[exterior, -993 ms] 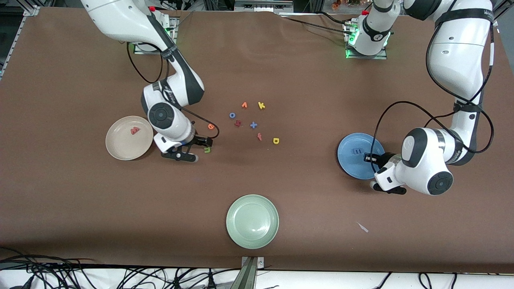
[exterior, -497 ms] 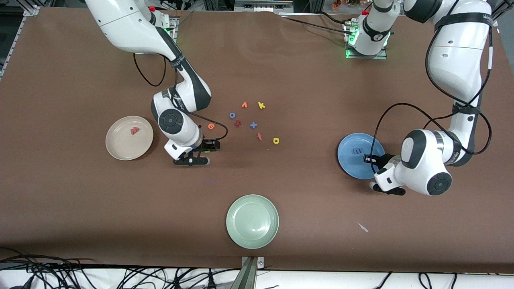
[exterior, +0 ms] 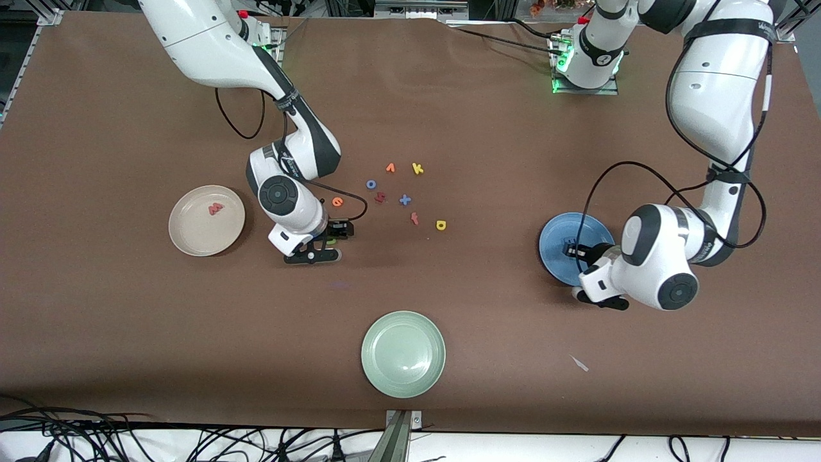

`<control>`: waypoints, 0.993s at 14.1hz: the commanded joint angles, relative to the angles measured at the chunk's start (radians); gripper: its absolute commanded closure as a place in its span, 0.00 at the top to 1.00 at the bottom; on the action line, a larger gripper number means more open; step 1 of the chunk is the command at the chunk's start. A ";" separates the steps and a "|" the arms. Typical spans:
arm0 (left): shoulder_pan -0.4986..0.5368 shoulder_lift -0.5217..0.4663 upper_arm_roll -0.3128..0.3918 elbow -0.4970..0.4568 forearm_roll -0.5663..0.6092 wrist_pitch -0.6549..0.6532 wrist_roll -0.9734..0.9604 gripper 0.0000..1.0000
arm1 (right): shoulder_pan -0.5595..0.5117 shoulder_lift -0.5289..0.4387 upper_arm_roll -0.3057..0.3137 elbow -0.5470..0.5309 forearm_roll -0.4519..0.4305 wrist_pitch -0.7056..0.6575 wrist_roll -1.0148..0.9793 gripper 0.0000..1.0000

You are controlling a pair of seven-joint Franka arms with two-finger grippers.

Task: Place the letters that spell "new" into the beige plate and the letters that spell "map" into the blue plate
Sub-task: 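Grasp the green u with the right gripper while the left gripper takes the a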

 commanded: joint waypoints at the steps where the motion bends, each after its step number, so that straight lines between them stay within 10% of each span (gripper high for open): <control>1: -0.072 -0.063 -0.009 -0.012 0.015 -0.021 -0.191 1.00 | -0.003 0.021 0.006 0.015 0.012 0.000 -0.029 0.79; 14: -0.420 -0.068 -0.036 -0.139 0.051 0.387 -0.643 0.97 | -0.014 0.027 0.006 0.021 0.015 0.003 -0.069 0.30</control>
